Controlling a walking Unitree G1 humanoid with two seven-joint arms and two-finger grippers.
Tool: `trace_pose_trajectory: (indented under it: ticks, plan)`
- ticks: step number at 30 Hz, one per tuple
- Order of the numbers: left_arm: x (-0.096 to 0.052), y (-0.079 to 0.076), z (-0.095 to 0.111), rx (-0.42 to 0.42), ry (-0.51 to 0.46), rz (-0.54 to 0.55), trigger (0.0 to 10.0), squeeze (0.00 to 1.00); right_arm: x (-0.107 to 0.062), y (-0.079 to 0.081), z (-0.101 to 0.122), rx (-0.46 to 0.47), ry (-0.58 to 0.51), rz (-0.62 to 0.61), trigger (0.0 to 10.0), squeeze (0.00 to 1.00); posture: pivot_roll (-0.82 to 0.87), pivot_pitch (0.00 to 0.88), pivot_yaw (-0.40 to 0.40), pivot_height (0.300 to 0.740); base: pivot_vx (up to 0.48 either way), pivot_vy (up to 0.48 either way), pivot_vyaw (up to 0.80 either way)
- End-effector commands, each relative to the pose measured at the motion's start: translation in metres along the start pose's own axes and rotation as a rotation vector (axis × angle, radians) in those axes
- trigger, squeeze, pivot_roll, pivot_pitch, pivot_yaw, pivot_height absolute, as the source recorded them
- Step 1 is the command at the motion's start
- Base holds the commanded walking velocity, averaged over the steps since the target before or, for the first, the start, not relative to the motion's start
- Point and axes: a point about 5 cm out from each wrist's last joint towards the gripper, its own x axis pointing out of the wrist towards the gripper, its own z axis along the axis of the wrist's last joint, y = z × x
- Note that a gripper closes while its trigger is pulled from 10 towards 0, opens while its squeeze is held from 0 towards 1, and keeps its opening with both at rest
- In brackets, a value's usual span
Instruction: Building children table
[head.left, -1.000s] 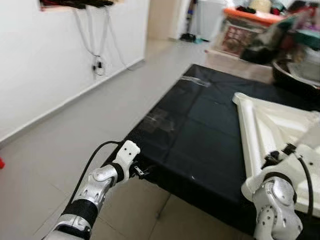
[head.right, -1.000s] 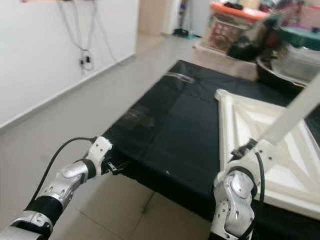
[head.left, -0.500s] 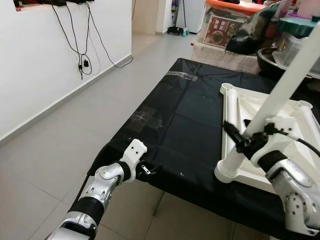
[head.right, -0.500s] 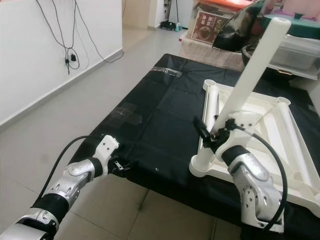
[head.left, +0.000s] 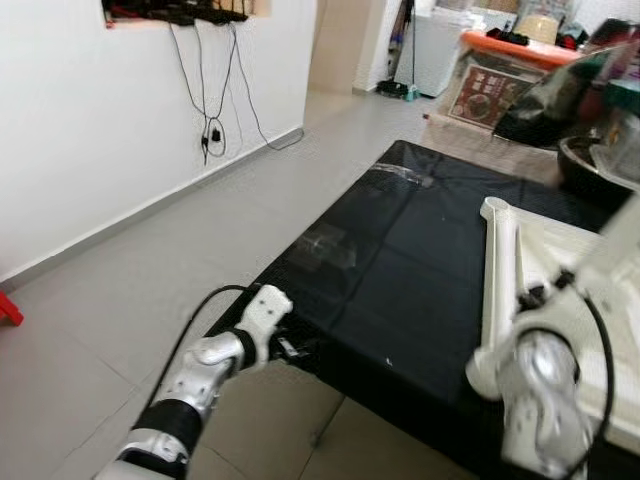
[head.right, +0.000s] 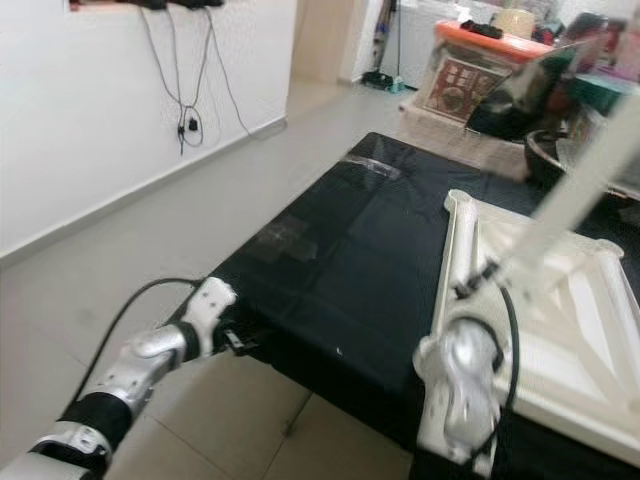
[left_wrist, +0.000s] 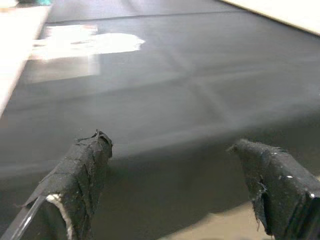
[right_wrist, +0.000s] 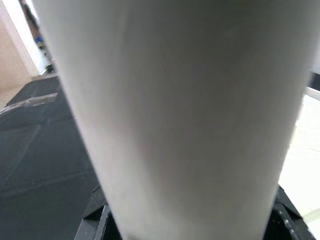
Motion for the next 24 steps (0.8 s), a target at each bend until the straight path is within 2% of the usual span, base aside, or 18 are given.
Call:
trace_pose_trajectory:
  ticks: [1,2,5,6,7,8,11,13,14,15,16,18,19,20,21,22,23,24]
  plan:
    - [0.006,-0.007,0.002,0.001,0.004,-0.037,10.0,0.0,-0.017,0.017,-0.026,0.091,0.156,0.166,10.0,0.0,0.12,0.0,-0.1,0.74,0.0,0.0,0.0]
    - [0.007,-0.008,0.001,0.005,0.01,-0.044,10.0,0.0,-0.021,0.03,-0.008,0.075,0.059,0.386,10.0,1.0,0.11,0.0,-0.098,0.74,0.0,0.0,0.0]
    - [0.009,-0.01,0.002,0.004,0.004,-0.048,10.0,0.0,-0.016,0.035,0.006,0.045,0.001,0.485,10.0,1.0,0.12,0.0,-0.104,0.74,0.0,0.0,0.0]
    - [0.01,-0.01,0.004,0.002,-0.001,-0.048,10.0,0.0,-0.009,0.04,0.017,0.02,-0.016,0.564,10.0,0.38,0.12,0.0,-0.106,0.74,0.0,0.0,0.0]
    - [0.01,-0.01,0.004,0.002,-0.001,-0.048,10.0,0.0,-0.009,0.04,0.017,0.02,-0.016,0.564,10.0,0.38,0.12,0.0,-0.106,0.74,0.0,0.0,0.0]
    - [0.011,-0.01,0.004,0.001,-0.004,-0.046,10.0,0.0,-0.003,0.045,0.025,-0.003,-0.017,0.671,10.0,0.0,0.12,0.0,-0.106,0.74,0.0,0.0,0.0]
    - [0.011,-0.01,0.005,0.0,-0.005,-0.044,10.0,0.0,0.001,0.046,0.032,-0.033,-0.019,0.766,10.0,0.0,0.13,0.0,-0.109,0.74,0.0,0.0,0.0]
    - [0.01,-0.009,0.005,0.001,-0.005,-0.039,10.0,0.0,0.004,0.046,0.033,-0.155,-0.004,1.07,10.0,0.0,0.13,0.0,-0.114,0.74,0.0,0.0,0.0]
    - [0.01,-0.009,0.005,0.001,-0.005,-0.039,10.0,0.0,0.004,0.046,0.033,-0.155,-0.004,1.07,10.0,0.0,0.13,0.0,-0.114,0.74,0.0,0.0,0.0]
    - [0.01,-0.008,0.005,0.002,-0.004,-0.038,10.0,0.0,0.005,0.044,0.029,-0.192,0.017,1.148,10.0,0.0,0.13,0.0,-0.117,0.74,0.0,0.0,0.0]
    - [0.01,-0.008,0.005,0.001,-0.006,-0.032,10.0,0.0,0.012,0.045,0.012,-0.249,0.09,1.185,7.7,0.0,0.14,0.0,-0.124,0.74,0.0,0.0,0.0]
    - [0.01,-0.008,0.005,0.001,-0.006,-0.032,10.0,0.0,0.012,0.045,0.012,-0.249,0.09,1.185,7.7,0.0,0.14,0.0,-0.124,0.74,0.0,0.0,0.0]
    - [0.011,-0.008,0.005,-0.003,-0.012,-0.028,10.0,0.0,0.022,0.046,-0.003,-0.269,0.135,1.108,1.3,0.0,0.14,0.0,-0.128,0.74,0.0,0.0,0.0]
    - [0.011,-0.008,0.006,-0.005,-0.013,-0.026,10.0,0.0,0.037,0.044,-0.009,-0.282,0.144,0.916,0.0,0.0,0.14,0.0,-0.128,0.74,0.0,0.0,0.0]
    - [0.011,-0.008,0.006,-0.005,-0.013,-0.026,10.0,0.0,0.037,0.044,-0.009,-0.282,0.144,0.916,0.0,0.0,0.14,0.0,-0.128,0.74,0.0,0.0,0.0]
    - [0.01,-0.008,0.005,-0.005,-0.013,-0.025,10.0,0.0,0.06,0.028,-0.013,-0.264,0.137,0.502,0.0,0.0,0.15,0.0,-0.133,0.74,0.0,0.0,0.0]
    - [0.01,-0.008,0.005,-0.005,-0.013,-0.025,10.0,0.0,0.06,0.028,-0.013,-0.264,0.137,0.502,0.0,0.0,0.15,0.0,-0.133,0.74,0.0,0.0,0.0]
    - [0.009,-0.009,0.004,-0.004,-0.013,-0.025,10.0,0.0,0.067,0.017,-0.014,-0.242,0.135,0.317,0.0,0.0,0.15,0.0,-0.134,0.74,0.0,0.0,0.0]
